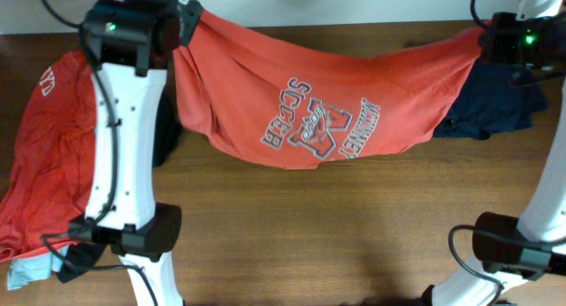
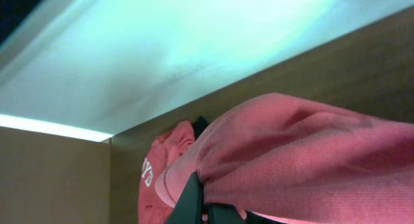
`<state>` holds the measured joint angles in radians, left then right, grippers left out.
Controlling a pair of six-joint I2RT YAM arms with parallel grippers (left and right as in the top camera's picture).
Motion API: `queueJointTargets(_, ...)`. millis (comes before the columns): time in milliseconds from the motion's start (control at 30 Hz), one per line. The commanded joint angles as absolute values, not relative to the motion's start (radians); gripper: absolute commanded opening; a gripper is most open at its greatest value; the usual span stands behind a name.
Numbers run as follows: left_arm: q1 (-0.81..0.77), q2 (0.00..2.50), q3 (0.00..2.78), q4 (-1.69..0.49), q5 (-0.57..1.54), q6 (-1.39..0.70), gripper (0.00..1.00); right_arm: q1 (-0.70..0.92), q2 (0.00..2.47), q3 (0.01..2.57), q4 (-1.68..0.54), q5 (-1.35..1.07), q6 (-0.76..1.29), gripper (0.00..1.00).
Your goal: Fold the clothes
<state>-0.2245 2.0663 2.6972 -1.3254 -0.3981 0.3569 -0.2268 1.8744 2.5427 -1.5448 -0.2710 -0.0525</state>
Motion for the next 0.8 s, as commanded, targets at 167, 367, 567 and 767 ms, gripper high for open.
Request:
queueJointTargets(167, -0.209, 2.021, 2.723, -1.351, -0.408, 0.361, 0.0, -0.232, 1.84, 2.571, -1.581, -0.272, -0.071, 0.04)
queueJointTargets(367, -0.209, 2.021, 2.723, -1.353, -0.405, 0.361, 0.21, -0.231, 1.84, 2.571, -1.582, -0.271, -0.071, 0.04)
queueJointTargets(567, -0.209, 2.021, 2.718, -1.378, -0.31, 0.436, 0.0, -0.231, 1.84, 2.571, -1.581, -0.271, -0.072, 0.04)
queueJointTargets(767, -0.209, 2.022, 2.716, -1.402, -0.229, 0.436, 0.01, -0.231, 1.84, 2.571, -1.582, -0.272, -0.071, 0.04)
